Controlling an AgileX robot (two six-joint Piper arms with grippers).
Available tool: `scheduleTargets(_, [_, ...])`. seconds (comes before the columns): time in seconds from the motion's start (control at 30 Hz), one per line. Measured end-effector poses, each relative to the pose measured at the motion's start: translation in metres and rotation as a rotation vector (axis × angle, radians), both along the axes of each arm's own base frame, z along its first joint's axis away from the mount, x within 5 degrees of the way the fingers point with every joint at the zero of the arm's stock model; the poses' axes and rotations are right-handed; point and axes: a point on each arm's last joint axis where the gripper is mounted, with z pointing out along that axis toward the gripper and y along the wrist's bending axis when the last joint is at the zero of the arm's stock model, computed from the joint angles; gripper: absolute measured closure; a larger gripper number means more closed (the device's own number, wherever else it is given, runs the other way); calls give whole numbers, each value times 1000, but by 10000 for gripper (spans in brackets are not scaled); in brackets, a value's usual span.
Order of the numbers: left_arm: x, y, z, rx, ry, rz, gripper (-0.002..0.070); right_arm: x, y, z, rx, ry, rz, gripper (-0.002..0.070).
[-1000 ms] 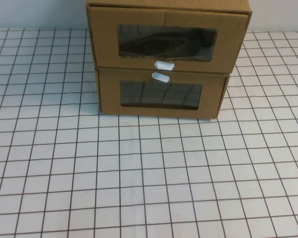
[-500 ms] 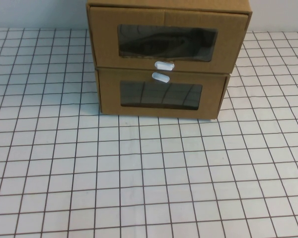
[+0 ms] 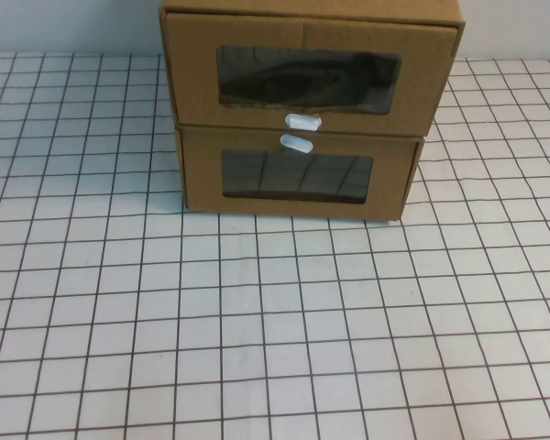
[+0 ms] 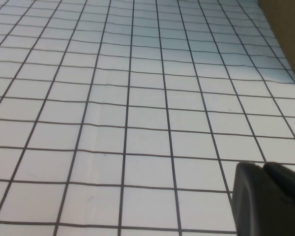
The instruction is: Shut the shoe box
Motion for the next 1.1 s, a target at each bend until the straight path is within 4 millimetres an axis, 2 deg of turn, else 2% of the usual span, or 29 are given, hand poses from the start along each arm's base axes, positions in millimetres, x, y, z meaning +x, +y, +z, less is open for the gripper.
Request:
scheduleTargets(0.13, [0, 0, 0, 0, 2, 0, 680, 7, -9, -23, 27, 23, -113, 690])
scheduleTargets(0.33, [0, 0, 0, 0, 2, 0, 680, 10, -12, -59, 31, -13, -145, 690])
scheduleTargets(0.5, [0, 0, 0, 0, 2, 0, 680, 10, -12, -64, 23, 20, -146, 690])
scheduleTargets(1.1, [0, 0, 0, 0, 2, 0, 680, 10, -12, -64, 23, 20, -147, 690])
